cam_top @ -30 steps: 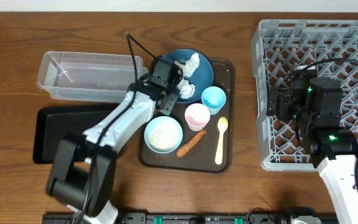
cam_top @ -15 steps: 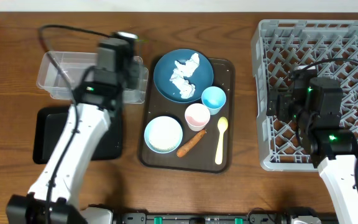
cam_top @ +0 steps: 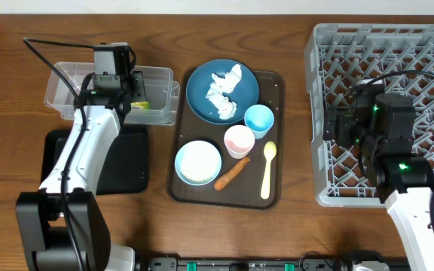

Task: Sort waste into correct bins and load items into the dishwasher rack
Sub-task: 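Carry the wrapper with the left gripper and drop it into the clear bin, then grasp a piece of white tissue on the blue plate with the left gripper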

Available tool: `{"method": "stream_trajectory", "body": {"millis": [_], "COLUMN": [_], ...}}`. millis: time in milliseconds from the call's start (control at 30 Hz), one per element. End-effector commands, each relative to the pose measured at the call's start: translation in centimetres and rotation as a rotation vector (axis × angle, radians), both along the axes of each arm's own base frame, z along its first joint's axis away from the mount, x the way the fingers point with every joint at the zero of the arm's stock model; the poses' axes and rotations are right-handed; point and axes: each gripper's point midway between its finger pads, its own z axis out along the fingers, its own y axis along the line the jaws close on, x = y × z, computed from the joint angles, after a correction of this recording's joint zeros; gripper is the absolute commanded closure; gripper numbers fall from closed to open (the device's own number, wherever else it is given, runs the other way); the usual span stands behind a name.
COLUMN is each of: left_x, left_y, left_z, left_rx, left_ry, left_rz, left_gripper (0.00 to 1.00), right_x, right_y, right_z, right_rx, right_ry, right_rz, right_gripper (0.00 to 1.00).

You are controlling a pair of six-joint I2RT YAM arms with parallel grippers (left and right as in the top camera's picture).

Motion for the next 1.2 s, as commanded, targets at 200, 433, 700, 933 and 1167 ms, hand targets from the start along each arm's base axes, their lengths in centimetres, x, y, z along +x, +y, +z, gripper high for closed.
{"method": "stream_trajectory", "body": {"millis": [200,433,700,933,1167], "left_x": [1.9,2.3,2.4,1.5,0.0], "left_y": [-8.9,-15.8,-21.0,-23.7,-24.0], "left_z": [6.2,4.3,-2.3,-5.8,-8.4], "left_rx": [-0.177,-0.196,-0.27,-0.314,-0.304], "left_ry": [-0.212,-0.206,-0.091,-0.015,0.079], "left_rz": [-0.262,-0.401,-0.466,-0.535,-0.536], "left_gripper": [0.41,0.33,0.29,0.29,0.29], "right_x": [0.3,0.3,0.3,0.3,0.2], "right_y": [0.2,0.2,0.2,0.2,0.2], "right_z": [0.9,0.9,0.9,0.9,0.8], "right_rx": [0.01,0.01,0.01,0.01,0.01], "right_ry": [-0.021,-0.02,-0.02,-0.019,-0.014], "right_rz": [-0.006,-0.006,-0.006,-0.006,-0.006], "right_gripper": [0.01,0.01,0.01,0.01,0.01]}}
